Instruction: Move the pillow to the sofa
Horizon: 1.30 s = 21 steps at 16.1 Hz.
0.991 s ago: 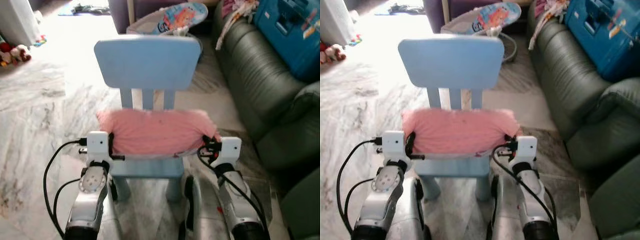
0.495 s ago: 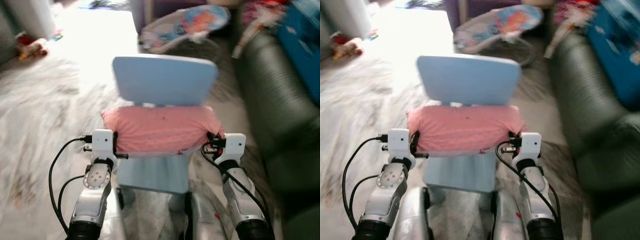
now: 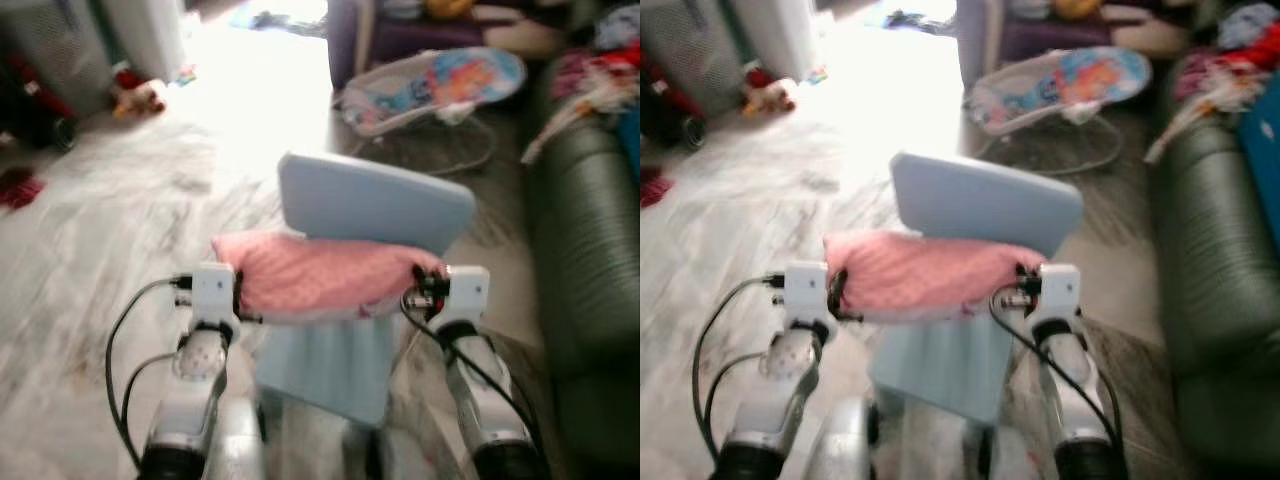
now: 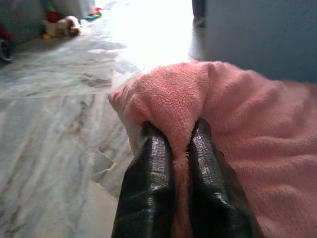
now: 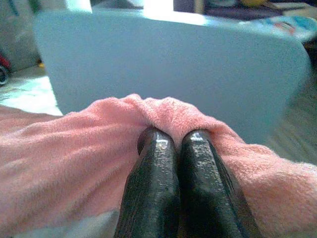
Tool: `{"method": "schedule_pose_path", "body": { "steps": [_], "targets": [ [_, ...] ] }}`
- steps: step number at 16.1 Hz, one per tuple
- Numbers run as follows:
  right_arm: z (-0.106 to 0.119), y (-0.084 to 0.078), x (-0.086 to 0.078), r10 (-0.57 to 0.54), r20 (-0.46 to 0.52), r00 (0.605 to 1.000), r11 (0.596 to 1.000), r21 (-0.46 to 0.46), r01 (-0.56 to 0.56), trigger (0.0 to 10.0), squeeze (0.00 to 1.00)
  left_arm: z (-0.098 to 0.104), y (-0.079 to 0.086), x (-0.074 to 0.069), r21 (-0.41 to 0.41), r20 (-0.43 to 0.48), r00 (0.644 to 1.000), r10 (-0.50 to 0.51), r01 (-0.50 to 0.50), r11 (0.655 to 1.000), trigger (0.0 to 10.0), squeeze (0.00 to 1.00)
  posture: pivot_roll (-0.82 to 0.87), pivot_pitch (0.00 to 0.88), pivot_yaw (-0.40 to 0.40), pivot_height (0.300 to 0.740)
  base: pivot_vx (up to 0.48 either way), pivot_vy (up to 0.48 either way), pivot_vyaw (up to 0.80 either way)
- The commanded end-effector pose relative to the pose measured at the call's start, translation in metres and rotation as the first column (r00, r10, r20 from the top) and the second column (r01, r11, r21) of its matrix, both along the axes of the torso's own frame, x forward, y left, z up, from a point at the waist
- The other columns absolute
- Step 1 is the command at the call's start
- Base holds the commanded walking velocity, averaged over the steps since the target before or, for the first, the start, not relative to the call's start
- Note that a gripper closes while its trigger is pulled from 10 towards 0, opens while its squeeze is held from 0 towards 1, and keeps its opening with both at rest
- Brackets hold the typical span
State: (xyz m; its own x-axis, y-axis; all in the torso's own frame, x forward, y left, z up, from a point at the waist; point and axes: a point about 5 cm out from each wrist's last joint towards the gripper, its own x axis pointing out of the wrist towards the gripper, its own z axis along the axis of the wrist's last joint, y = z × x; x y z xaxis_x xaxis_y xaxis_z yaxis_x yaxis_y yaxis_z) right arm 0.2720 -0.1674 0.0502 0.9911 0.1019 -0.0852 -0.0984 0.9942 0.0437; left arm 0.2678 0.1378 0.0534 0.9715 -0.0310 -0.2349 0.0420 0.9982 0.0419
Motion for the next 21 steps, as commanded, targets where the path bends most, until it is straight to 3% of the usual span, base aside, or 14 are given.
{"method": "schedule_pose_path", "body": {
  "steps": [1,8,12,21],
  "targets": [
    [0.010,0.000,0.005,0.002,0.045,0.999,1.000,-0.007,-0.002,10.0,0.00,0.000,0.001,0.001,0.017,0.003,1.000,-0.007,0.007,1.000,10.0,0.00,0.00,0.000,-0.016,0.740,0.000,0.000,0.00],
    [0.011,-0.003,0.005,-0.023,0.053,0.998,0.999,-0.025,0.025,10.0,0.00,-0.006,-0.014,-0.001,0.023,-0.038,0.995,-0.093,0.094,0.995,10.0,0.00,-0.01,0.000,-0.008,0.740,0.000,0.000,0.00],
    [0.010,-0.004,0.006,-0.040,0.040,0.998,0.999,-0.011,0.041,10.0,0.00,-0.002,-0.020,0.003,0.035,-0.007,0.991,-0.136,0.136,0.990,10.0,0.00,-0.01,0.000,-0.011,0.740,0.000,0.000,0.00],
    [0.013,-0.001,0.014,-0.033,0.039,0.999,0.997,-0.064,0.035,10.0,0.00,0.000,-0.029,0.005,-0.035,0.007,0.984,-0.176,0.176,0.984,10.0,0.00,-0.02,0.000,-0.007,0.740,0.000,0.000,0.00]
  ]
}}
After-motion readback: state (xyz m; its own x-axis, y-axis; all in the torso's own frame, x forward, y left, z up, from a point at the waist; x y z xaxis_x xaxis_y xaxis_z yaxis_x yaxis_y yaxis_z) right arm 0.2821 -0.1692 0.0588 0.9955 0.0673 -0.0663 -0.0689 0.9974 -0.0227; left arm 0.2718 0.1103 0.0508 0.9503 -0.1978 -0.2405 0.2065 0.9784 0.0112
